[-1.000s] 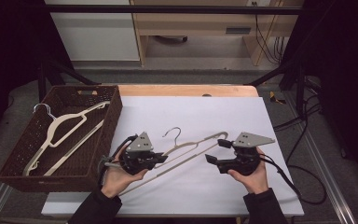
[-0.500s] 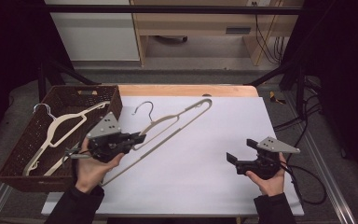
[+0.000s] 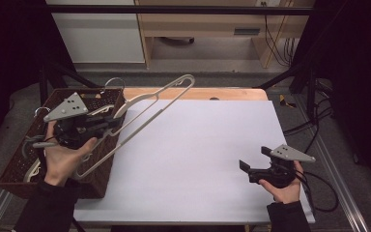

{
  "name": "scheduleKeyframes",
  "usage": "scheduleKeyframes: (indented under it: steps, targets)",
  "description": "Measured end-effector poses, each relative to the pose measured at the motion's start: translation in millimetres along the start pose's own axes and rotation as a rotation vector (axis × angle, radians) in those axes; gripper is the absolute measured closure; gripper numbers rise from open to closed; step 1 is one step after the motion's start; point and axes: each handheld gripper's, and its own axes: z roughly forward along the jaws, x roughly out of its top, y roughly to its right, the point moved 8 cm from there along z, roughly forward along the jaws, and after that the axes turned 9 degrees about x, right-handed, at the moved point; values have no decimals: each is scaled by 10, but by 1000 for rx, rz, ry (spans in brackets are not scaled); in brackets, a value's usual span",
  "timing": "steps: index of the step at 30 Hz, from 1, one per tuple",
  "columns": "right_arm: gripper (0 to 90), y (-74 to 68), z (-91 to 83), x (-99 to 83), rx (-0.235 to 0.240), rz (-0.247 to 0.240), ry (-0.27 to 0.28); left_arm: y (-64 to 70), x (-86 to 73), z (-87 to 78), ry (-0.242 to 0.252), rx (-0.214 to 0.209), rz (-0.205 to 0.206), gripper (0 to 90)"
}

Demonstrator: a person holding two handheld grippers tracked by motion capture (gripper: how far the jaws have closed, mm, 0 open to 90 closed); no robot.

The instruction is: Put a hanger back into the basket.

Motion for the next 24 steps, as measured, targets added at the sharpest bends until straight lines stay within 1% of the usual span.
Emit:
scheduleKeyframes:
  steps: [2, 5, 8, 11, 12, 17, 18, 21, 24]
  targets:
    - [32, 6, -6, -1, -6, 1, -2, -81, -11, -23, -6, 10, 3, 866]
    - [33, 2, -12, 1, -1, -8, 0, -218, -46, -56, -19, 26, 1, 866]
    - [33, 9, -16, -5, -5, -16, -6, -377, -81, -105, -30, 52, 0, 866]
    - [31, 8, -11, -7, -13, -8, -8, -549, -119, -168, -34, 72, -12, 867]
    - [31, 8, -11, -7, -14, -8, -8, -615, -130, -188, -30, 82, -8, 866]
    - [30, 11, -12, -7, -18, -11, -9, -920, -244, -297, -46, 123, -16, 866]
    - [30, 12, -12, -8, -19, -11, -9, -968, -275, -316, -50, 121, -29, 866]
    - [30, 14, -10, -9, -20, -14, -10, -1127, -371, -364, -66, 138, -33, 866]
    - [30, 11, -2, -14, -13, -13, -13, -1252, -464, -396, -74, 146, -47, 866]
